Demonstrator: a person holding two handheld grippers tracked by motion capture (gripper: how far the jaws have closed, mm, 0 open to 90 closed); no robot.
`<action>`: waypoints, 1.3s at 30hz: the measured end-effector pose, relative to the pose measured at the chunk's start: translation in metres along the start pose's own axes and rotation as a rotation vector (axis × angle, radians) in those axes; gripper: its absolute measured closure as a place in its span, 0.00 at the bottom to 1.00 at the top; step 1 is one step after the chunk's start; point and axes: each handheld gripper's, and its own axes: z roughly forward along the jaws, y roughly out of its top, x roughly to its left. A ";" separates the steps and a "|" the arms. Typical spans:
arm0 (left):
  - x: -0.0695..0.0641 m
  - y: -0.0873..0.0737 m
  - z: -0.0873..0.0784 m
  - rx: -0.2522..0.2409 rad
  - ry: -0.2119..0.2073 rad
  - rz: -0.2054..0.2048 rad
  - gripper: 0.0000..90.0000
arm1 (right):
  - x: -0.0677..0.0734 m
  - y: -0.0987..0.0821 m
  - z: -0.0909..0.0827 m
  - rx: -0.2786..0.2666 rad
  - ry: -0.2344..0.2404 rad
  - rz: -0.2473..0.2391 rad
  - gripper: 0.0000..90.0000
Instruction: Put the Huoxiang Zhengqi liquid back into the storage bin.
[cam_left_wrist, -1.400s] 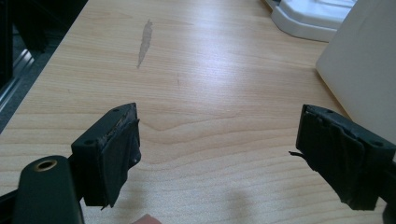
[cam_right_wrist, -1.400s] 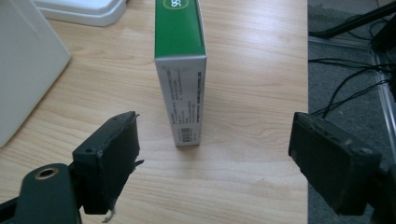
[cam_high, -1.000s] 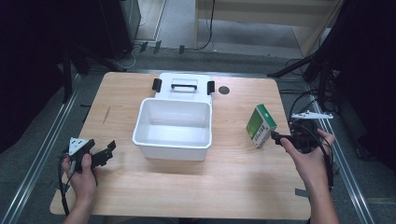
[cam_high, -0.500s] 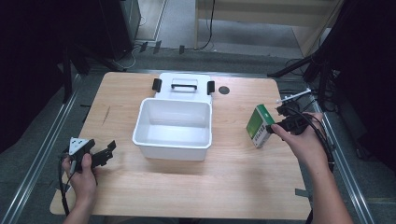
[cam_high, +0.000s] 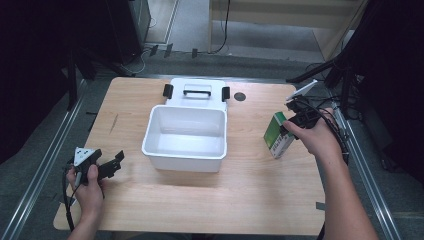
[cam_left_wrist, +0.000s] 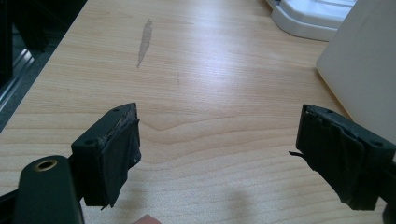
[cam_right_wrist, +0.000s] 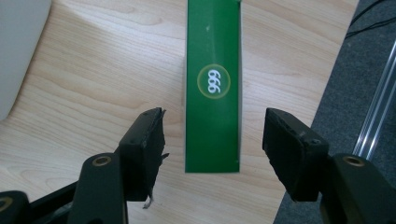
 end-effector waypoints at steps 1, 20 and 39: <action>0.000 0.000 0.000 0.000 0.000 0.000 0.16 | 0.000 0.002 0.001 0.010 0.003 0.002 0.45; 0.001 0.000 0.000 0.005 -0.002 -0.007 0.16 | 0.004 0.021 0.033 0.082 0.001 -0.012 0.70; 0.000 0.000 0.000 0.003 0.004 -0.007 0.16 | 0.023 0.014 0.007 0.008 0.009 -0.325 0.71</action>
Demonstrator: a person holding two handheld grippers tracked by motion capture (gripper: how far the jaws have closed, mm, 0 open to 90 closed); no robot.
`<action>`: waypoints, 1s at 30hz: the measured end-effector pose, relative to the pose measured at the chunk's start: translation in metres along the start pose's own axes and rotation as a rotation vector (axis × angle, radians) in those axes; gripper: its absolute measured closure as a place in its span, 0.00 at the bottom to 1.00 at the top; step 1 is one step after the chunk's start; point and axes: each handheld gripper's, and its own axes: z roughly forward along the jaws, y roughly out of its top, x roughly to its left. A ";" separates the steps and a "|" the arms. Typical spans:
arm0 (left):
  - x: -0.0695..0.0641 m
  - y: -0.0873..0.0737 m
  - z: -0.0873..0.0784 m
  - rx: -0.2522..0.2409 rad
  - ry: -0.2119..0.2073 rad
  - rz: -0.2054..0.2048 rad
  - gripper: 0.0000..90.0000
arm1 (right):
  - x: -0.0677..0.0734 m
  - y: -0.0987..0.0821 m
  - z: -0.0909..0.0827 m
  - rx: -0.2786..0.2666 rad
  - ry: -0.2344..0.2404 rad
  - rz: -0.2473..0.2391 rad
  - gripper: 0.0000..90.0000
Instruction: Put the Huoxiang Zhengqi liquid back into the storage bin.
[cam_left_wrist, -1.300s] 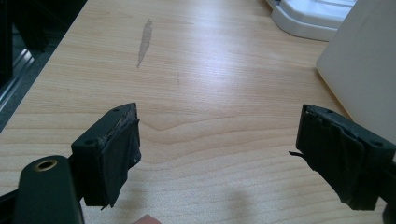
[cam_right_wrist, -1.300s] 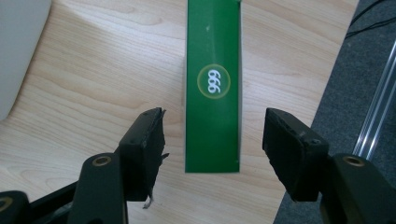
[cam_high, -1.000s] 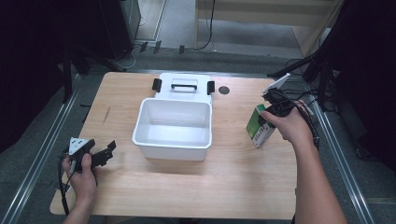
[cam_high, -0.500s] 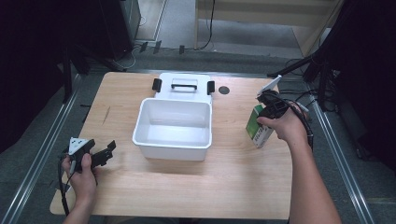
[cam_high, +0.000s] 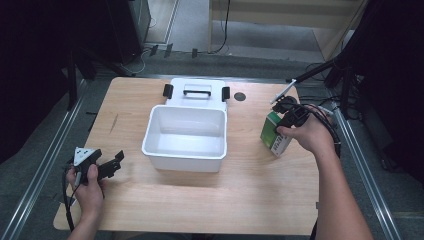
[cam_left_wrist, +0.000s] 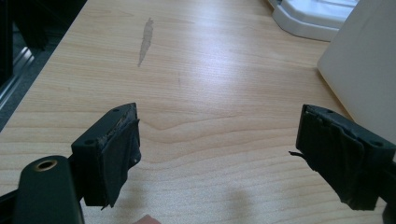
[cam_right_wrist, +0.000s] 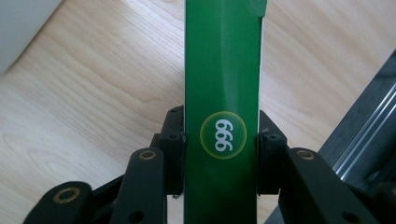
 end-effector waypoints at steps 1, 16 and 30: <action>0.000 0.000 0.000 0.000 -0.001 0.000 0.16 | 0.001 0.000 -0.002 -0.008 -0.001 -0.031 0.71; 0.000 0.000 0.000 -0.001 0.000 -0.003 0.16 | 0.017 0.008 -0.051 -0.130 0.046 -0.220 0.71; 0.000 0.000 0.000 0.005 0.000 0.000 0.16 | 0.044 0.030 -0.101 -0.232 0.089 -0.318 0.72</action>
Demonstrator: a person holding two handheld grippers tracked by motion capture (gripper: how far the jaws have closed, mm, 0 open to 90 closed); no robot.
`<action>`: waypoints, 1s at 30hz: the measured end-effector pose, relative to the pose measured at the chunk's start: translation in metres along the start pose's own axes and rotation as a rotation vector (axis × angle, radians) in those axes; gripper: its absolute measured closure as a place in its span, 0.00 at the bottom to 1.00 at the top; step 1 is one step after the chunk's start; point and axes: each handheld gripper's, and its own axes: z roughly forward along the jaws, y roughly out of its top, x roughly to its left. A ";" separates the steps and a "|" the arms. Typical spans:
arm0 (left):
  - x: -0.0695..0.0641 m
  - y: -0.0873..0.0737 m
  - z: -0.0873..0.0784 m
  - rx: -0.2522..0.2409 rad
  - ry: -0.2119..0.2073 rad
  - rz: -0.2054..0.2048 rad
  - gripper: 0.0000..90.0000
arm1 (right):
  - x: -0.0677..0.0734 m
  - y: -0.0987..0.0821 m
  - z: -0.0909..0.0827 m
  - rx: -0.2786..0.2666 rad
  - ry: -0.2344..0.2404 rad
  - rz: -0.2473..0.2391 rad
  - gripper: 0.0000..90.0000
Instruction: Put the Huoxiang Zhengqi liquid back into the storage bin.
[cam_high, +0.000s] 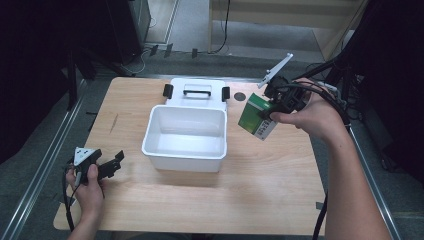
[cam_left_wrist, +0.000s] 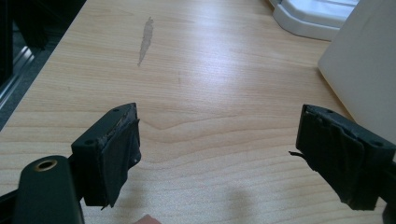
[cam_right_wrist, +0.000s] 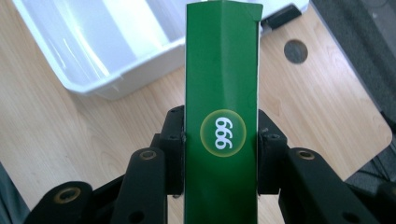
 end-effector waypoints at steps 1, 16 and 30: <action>0.000 0.000 0.000 0.000 0.000 0.000 0.16 | 0.001 0.003 -0.002 -0.007 -0.001 -0.012 0.71; 0.000 0.000 0.000 0.004 -0.003 0.002 0.16 | 0.025 0.054 -0.008 -0.128 0.109 -0.094 0.71; 0.001 0.000 0.000 0.003 -0.004 0.001 0.16 | 0.047 0.084 0.021 -0.137 0.171 -0.247 0.72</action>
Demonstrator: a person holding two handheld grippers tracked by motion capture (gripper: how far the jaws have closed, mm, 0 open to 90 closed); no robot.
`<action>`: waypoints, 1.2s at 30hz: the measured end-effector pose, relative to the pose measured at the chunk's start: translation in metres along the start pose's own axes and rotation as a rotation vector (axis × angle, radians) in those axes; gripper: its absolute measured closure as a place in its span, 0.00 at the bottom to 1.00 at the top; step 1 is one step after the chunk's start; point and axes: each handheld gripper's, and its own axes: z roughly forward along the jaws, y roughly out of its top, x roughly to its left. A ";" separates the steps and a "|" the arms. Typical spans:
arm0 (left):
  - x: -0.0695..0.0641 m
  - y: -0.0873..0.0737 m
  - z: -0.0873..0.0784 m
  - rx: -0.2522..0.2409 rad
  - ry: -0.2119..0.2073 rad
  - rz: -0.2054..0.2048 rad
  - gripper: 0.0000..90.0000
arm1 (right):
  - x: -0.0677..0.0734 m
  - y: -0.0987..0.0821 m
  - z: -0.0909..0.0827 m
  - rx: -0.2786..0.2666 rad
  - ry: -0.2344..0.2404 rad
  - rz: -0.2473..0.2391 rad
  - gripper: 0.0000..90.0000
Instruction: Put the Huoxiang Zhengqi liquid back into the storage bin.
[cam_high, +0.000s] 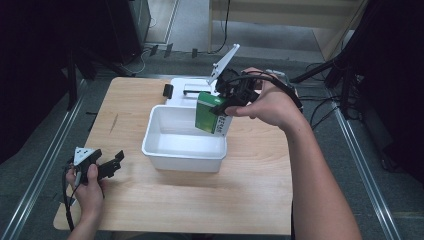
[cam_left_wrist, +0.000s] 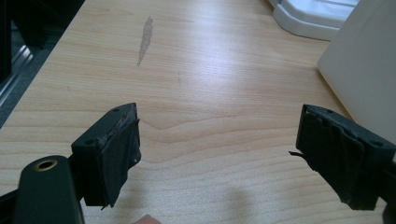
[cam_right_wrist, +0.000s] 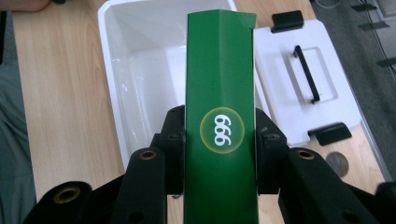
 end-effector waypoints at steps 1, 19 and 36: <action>0.000 0.000 0.000 -0.001 -0.001 0.000 0.16 | 0.000 0.000 0.002 0.000 0.012 -0.005 0.72; 0.000 0.000 0.000 -0.002 -0.002 -0.003 0.16 | 0.001 -0.005 0.037 0.031 0.095 -0.140 0.71; 0.000 0.000 0.000 -0.004 -0.001 -0.006 0.16 | 0.000 -0.013 0.069 0.074 0.118 -0.196 0.71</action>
